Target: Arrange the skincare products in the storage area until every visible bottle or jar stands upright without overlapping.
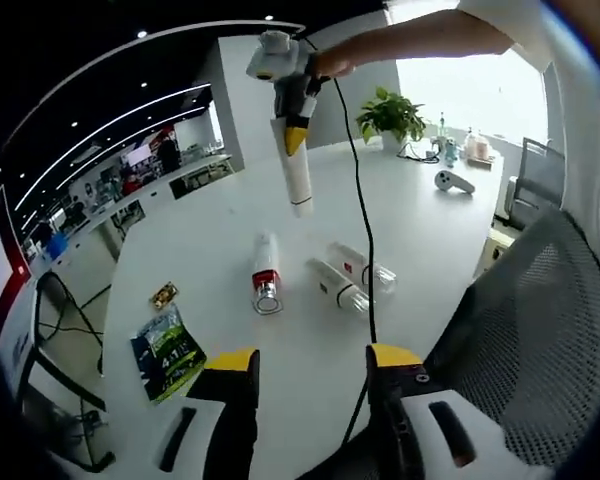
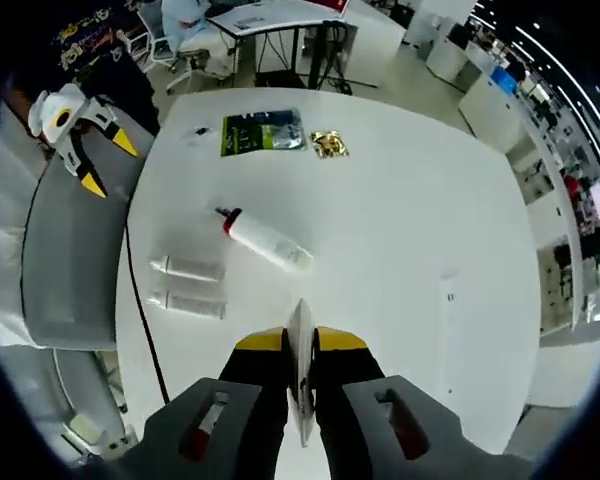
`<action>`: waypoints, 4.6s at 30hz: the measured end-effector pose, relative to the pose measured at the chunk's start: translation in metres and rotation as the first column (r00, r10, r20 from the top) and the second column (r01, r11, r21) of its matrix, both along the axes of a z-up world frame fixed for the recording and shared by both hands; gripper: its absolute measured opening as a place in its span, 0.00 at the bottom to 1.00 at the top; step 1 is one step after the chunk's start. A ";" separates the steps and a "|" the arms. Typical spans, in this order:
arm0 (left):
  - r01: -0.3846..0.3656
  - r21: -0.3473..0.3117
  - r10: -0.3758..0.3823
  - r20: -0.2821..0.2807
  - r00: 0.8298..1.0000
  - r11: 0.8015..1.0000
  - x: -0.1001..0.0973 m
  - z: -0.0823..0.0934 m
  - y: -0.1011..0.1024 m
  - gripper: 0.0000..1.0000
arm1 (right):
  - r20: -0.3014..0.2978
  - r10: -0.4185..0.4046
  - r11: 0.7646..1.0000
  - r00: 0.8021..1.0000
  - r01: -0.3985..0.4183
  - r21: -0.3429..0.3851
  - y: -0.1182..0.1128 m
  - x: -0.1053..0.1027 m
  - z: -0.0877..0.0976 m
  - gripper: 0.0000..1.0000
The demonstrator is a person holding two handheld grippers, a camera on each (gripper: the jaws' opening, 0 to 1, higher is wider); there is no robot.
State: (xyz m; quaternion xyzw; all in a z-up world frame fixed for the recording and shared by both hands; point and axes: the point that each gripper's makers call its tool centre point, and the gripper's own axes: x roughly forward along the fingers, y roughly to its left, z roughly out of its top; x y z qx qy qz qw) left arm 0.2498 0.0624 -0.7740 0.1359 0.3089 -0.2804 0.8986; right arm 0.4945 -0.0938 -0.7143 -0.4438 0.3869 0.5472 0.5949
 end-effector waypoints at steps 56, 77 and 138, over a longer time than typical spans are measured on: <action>-0.014 0.087 0.012 0.028 1.000 0.996 0.002 -0.004 0.010 0.44 | 0.103 0.203 0.978 0.974 -0.197 -0.061 0.049 0.013 0.028 0.56; 0.004 0.122 -0.003 -0.010 1.000 0.992 -0.002 -0.016 0.013 0.43 | -0.149 0.623 0.691 0.767 -0.630 -0.355 0.103 -0.086 -0.109 0.54; 0.027 0.125 -0.024 -0.024 0.999 0.992 -0.006 -0.018 0.010 0.40 | 0.179 0.446 0.882 0.877 -0.398 -0.251 0.132 -0.082 -0.080 0.24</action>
